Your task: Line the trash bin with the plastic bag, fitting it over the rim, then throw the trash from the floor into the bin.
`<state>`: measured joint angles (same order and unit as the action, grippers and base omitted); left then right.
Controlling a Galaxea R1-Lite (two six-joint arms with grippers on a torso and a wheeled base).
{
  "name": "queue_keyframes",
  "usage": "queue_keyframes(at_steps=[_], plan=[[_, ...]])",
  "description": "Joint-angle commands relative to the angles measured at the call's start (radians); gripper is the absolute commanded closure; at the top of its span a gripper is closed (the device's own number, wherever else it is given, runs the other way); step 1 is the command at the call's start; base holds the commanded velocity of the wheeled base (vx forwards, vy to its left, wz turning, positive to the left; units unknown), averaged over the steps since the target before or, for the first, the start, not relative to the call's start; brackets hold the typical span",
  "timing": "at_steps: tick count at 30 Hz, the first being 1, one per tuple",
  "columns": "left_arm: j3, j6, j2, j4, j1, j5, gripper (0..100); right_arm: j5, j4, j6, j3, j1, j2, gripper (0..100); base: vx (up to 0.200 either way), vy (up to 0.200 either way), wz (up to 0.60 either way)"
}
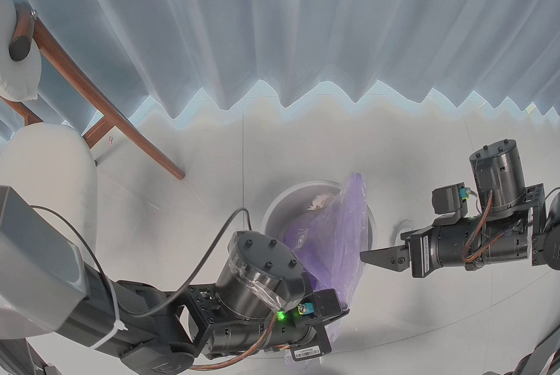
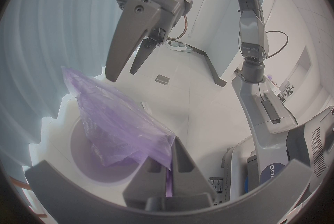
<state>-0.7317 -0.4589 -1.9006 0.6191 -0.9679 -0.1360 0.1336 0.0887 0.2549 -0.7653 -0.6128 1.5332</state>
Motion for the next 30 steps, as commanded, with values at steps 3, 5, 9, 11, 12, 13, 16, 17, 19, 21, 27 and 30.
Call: queue_keyframes(at_steps=[3,5,9,11,12,13,16,17,19,21,27,30], plan=[[-0.002,0.003,-0.005,0.001,0.0,0.003,100,0.0,0.057,-0.002,-0.014,-0.038,0.027,0,0.0,0.0,0.0],[0.0,0.003,-0.006,0.001,0.0,0.003,100,0.0,0.072,-0.002,-0.015,-0.056,0.033,0,0.0,0.0,0.0],[-0.003,0.005,-0.014,0.005,0.001,0.004,100,0.0,0.078,-0.002,-0.006,-0.07,0.039,0,0.0,0.0,0.0],[-0.003,0.006,-0.014,0.011,0.0,0.004,100,-0.002,0.077,-0.002,-0.002,-0.07,0.053,0,0.0,0.0,0.0],[-0.003,0.006,-0.014,0.01,0.001,0.004,100,-0.003,0.08,0.0,0.001,-0.068,0.067,0,0.0,0.0,0.0],[-0.003,0.006,-0.014,0.011,0.0,0.004,100,-0.005,0.08,0.0,0.0,-0.062,0.076,0,0.0,0.0,0.0],[-0.003,0.006,-0.014,0.011,0.0,0.006,100,-0.026,0.08,0.001,-0.011,-0.056,0.093,0,0.0,0.0,0.0],[-0.002,0.011,-0.012,0.01,0.001,0.007,100,-0.052,0.082,0.003,-0.023,-0.039,0.113,0,0.0,0.0,0.0],[-0.002,0.019,-0.011,0.01,0.001,0.012,100,-0.065,0.082,0.004,-0.04,-0.028,0.124,0,0.0,0.0,0.0],[0.0,0.02,-0.009,0.01,0.001,0.012,100,-0.072,0.082,0.004,-0.052,-0.013,0.127,0,0.0,0.0,0.0],[-0.002,0.02,-0.008,0.011,0.0,0.013,100,-0.1,0.082,0.006,-0.086,0.027,0.145,0,0.0,0.0,0.0],[-0.003,0.02,-0.009,0.011,-0.003,0.015,100,-0.1,0.082,0.006,-0.095,0.028,0.145,0,0.0,0.0,0.0]])
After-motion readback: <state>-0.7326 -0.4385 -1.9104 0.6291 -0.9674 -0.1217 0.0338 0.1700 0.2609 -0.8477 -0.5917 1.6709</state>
